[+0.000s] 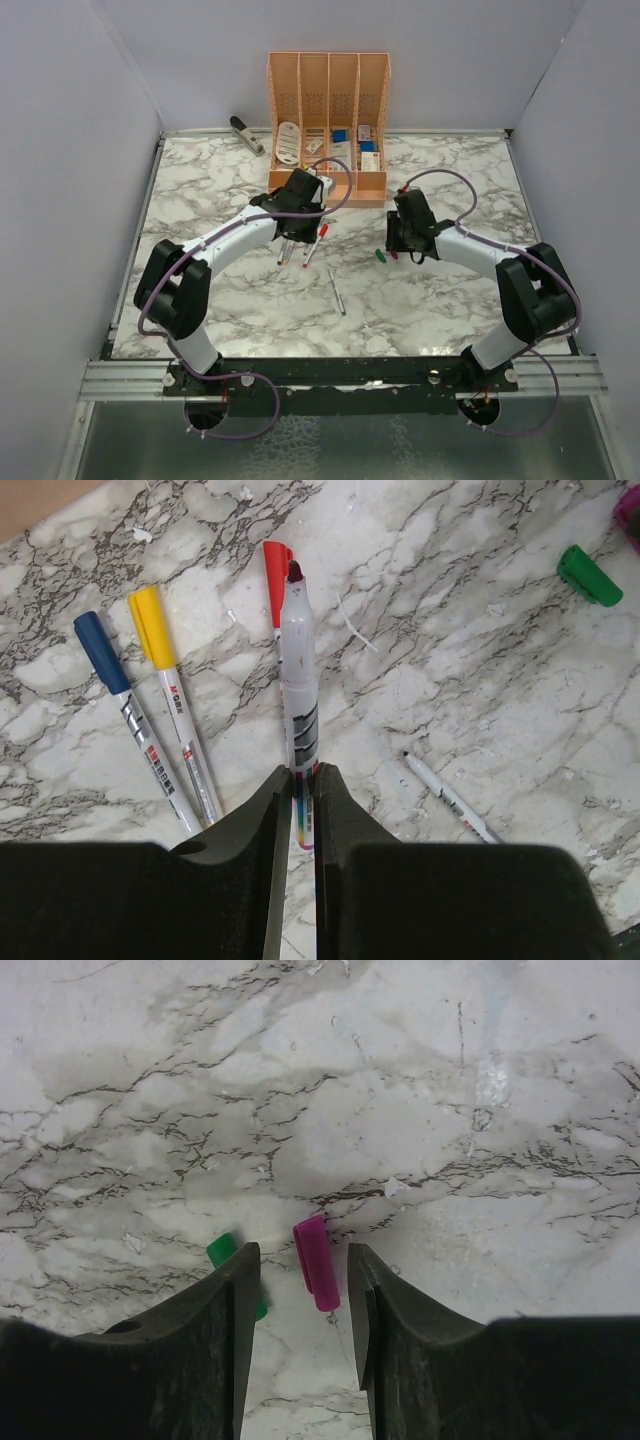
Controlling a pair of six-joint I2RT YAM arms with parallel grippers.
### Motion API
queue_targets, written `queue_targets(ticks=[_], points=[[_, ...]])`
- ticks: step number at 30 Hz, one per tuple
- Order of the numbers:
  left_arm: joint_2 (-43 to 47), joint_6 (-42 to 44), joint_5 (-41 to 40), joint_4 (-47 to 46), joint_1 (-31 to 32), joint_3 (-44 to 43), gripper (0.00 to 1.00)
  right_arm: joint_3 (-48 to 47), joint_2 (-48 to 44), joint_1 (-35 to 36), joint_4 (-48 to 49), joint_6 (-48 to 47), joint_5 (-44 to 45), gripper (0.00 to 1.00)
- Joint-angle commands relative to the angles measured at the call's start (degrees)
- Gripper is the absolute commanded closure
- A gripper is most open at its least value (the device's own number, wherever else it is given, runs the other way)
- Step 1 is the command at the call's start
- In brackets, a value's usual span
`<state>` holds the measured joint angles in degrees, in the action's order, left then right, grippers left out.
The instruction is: Insert the pens into the pen caps
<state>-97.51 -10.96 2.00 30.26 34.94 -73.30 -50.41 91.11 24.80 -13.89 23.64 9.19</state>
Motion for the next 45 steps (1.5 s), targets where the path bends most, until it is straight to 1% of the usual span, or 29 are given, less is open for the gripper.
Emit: queue_targets(ticks=[1,7,12,22,30,36,45], points=[[5.29,1.02,5.09,-10.05,-0.97,4.95,1.00,-2.57,2.03,0.95,-1.30,-1.16,2.78,0.60],[10.12,2.00,11.01,-18.41,-2.02,11.07,1.00,-4.09,4.39,0.95,-2.91,0.48,4.92,0.60],[12.36,2.61,14.52,-22.44,-3.11,14.39,1.00,-5.70,6.04,0.92,-4.06,0.84,5.28,0.61],[11.44,1.71,16.75,-25.16,-5.32,14.46,1.00,-5.06,5.99,1.04,-5.08,0.58,3.36,0.63],[10.76,1.03,19.46,-26.66,-6.50,14.09,1.00,-4.12,6.18,1.37,-6.25,0.99,1.92,0.69],[10.66,0.95,19.68,-26.88,-6.81,13.96,1.00,-3.38,6.24,1.72,-6.63,1.05,0.92,0.70],[11.29,0.39,19.67,-27.24,-7.15,14.52,1.00,-3.46,7.83,2.36,-8.53,1.86,-0.34,0.75]])
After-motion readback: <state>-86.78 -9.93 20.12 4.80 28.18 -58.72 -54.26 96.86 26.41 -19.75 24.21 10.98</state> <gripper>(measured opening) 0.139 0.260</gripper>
